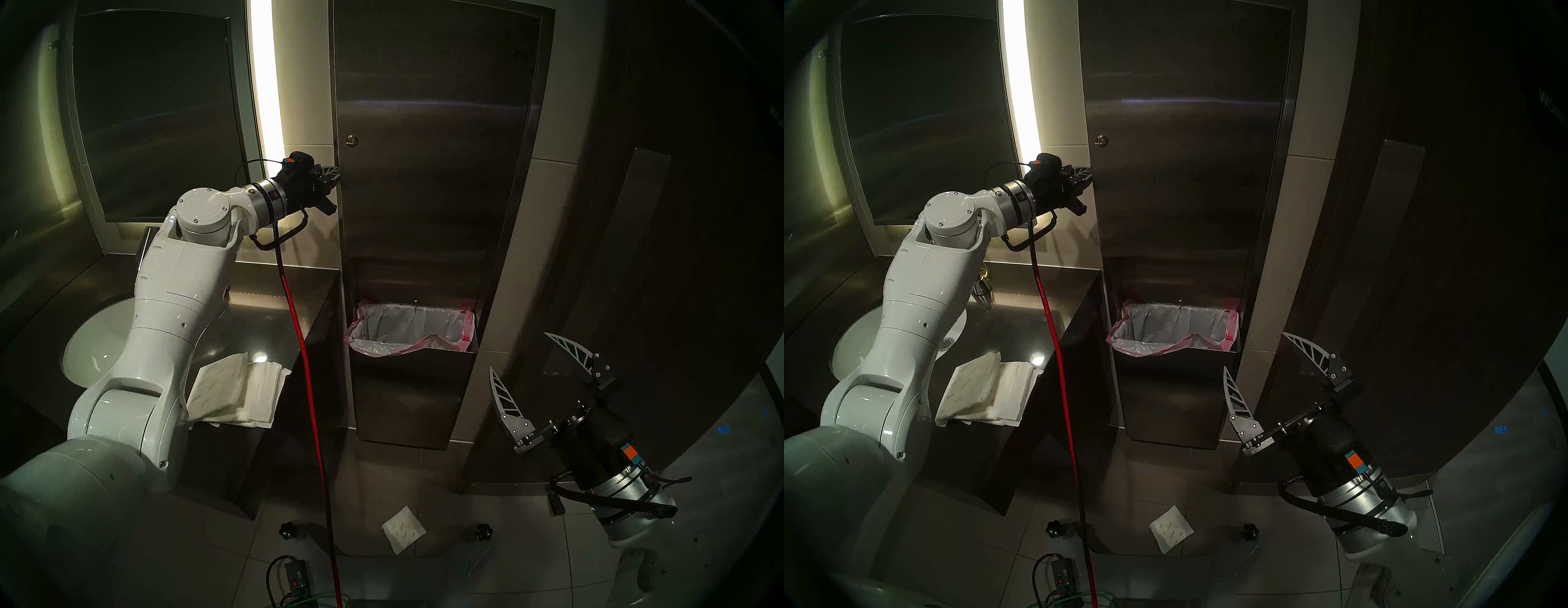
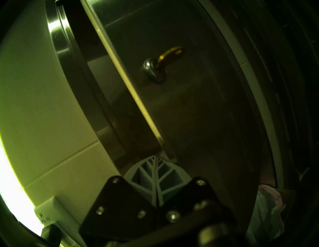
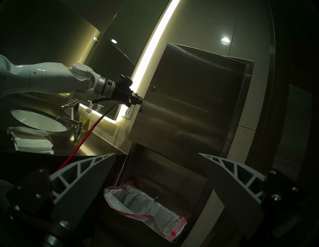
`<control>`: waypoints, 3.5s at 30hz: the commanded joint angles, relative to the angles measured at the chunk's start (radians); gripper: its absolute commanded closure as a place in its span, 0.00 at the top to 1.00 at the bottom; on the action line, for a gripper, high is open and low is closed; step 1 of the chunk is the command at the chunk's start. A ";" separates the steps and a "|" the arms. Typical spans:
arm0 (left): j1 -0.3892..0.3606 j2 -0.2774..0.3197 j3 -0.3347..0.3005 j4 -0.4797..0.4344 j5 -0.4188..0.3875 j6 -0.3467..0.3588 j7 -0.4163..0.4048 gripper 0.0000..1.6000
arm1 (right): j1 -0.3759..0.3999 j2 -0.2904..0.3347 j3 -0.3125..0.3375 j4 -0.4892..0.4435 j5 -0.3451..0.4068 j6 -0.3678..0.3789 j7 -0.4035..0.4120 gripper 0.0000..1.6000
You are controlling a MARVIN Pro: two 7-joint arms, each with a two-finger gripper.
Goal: Twist key and open towel dispenser
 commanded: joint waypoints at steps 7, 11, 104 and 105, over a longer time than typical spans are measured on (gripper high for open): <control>0.041 0.072 0.085 -0.190 -0.188 0.004 -0.224 0.00 | 0.001 0.002 0.000 -0.013 0.001 0.000 0.001 1.00; 0.051 0.115 0.103 -0.221 -0.268 0.022 -0.290 0.00 | 0.000 0.002 0.000 -0.013 0.000 0.001 0.001 1.00; 0.706 -0.146 -0.254 -0.816 -0.011 0.497 0.620 0.00 | 0.001 0.004 0.001 -0.013 0.001 0.003 0.001 1.00; 0.714 -0.150 -0.253 -0.830 -0.006 0.507 0.631 0.00 | 0.001 0.004 0.001 -0.013 0.001 0.003 0.001 1.00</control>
